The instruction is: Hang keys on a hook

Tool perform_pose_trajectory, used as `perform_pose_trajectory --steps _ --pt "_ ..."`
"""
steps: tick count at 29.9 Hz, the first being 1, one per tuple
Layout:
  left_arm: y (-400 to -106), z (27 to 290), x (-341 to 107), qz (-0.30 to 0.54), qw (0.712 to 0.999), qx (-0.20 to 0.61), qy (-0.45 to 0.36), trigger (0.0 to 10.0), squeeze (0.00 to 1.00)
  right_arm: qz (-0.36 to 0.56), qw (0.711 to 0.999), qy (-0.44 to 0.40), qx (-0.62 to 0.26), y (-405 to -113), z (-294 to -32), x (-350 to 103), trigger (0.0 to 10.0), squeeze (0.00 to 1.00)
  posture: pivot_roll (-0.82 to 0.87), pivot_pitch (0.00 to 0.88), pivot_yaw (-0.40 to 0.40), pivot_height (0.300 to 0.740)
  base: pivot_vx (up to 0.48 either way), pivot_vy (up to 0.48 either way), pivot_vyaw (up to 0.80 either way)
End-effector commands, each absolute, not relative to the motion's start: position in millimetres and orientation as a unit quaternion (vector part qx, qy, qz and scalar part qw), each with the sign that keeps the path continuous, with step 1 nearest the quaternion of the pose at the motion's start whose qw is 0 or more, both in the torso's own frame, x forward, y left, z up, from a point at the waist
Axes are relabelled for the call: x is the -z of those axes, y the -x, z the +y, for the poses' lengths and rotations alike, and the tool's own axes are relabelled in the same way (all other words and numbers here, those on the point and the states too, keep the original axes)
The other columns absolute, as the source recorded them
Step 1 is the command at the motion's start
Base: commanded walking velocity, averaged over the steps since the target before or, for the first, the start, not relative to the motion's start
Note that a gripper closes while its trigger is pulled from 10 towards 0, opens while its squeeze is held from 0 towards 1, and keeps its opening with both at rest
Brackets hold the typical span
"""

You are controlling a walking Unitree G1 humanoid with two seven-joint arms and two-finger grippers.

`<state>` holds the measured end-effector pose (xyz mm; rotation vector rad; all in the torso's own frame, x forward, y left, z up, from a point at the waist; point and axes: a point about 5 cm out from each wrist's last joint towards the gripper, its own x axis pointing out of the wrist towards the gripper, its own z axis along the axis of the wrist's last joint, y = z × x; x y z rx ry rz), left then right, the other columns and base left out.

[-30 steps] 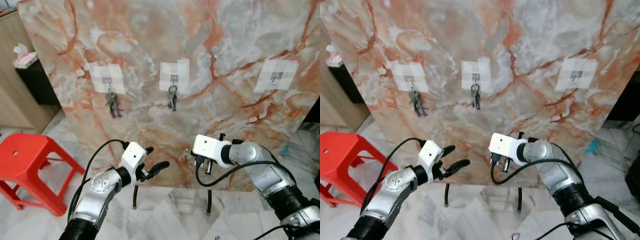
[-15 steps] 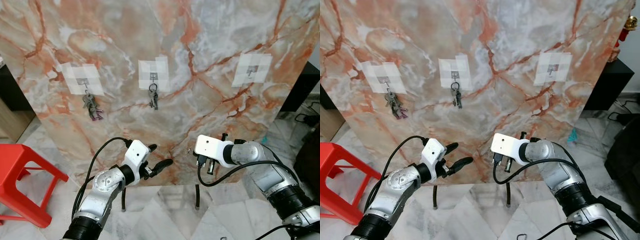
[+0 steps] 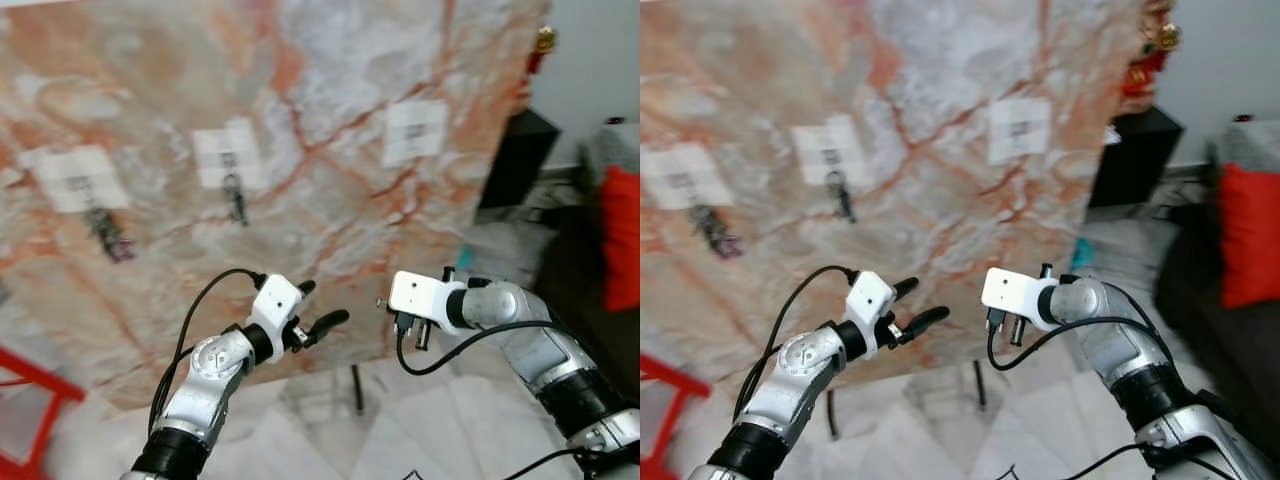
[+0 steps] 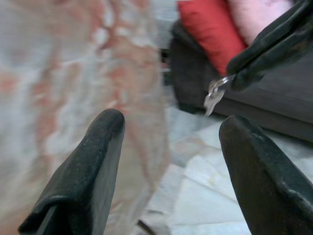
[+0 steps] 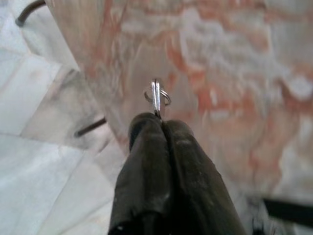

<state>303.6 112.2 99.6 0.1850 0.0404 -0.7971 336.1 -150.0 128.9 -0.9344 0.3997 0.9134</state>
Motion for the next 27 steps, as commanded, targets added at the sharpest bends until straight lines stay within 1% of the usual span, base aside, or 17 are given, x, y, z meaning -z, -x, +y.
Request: perform_pose_trajectory --steps 1,3,5,10,11,13,18,27 --pt "-302.9 109.6 -100.8 0.023 0.911 0.403 -0.081 10.0 0.00 0.168 0.766 0.444 -0.434 -337.3 -144.1 -137.3 10.0 0.00 0.14 0.000 0.002 0.740 0.000 0.000 -0.68" --pt "-302.0 108.4 -100.9 0.026 0.908 0.411 -0.078 10.0 0.00 0.165 0.762 0.446 -0.440 -336.5 -142.1 -138.3 10.0 0.00 0.14 0.000 0.002 0.740 0.000 0.000 -0.68" --pt "-300.4 104.3 -100.9 0.032 0.897 0.433 -0.081 10.0 0.00 0.158 0.757 0.447 -0.450 -335.6 -138.6 -141.4 10.0 0.00 0.14 0.000 0.005 0.740 0.000 0.000 -0.67" --pt "-301.5 100.4 -101.2 0.033 0.890 0.444 -0.097 10.0 0.00 0.149 0.750 0.448 -0.463 -334.4 -134.3 -144.9 10.0 0.00 0.14 0.000 0.005 0.740 0.000 0.000 -0.66" --pt "-301.5 97.8 -99.0 0.038 0.884 0.452 -0.116 10.0 0.00 0.141 0.747 0.445 -0.474 -332.9 -132.1 -147.0 10.0 0.00 0.14 0.000 0.004 0.740 0.000 0.000 0.00" --pt "-301.5 96.7 -97.7 0.042 0.881 0.454 -0.124 10.0 0.00 0.137 0.745 0.444 -0.478 -332.3 -131.2 -148.0 10.0 0.00 0.14 0.000 0.004 0.740 0.000 0.000 0.00" --pt "-298.9 95.2 -92.8 0.058 0.872 0.468 -0.131 10.0 0.00 0.123 0.737 0.448 -0.492 -331.1 -127.7 -154.0 10.0 0.00 0.14 0.000 0.003 0.740 0.000 0.000 0.00" --pt "-298.1 92.7 -90.9 0.066 0.864 0.480 -0.132 10.0 0.00 0.108 0.727 0.449 -0.509 -328.8 -124.5 -162.3 10.0 0.00 0.13 0.000 -0.001 0.740 0.000 0.000 0.00"
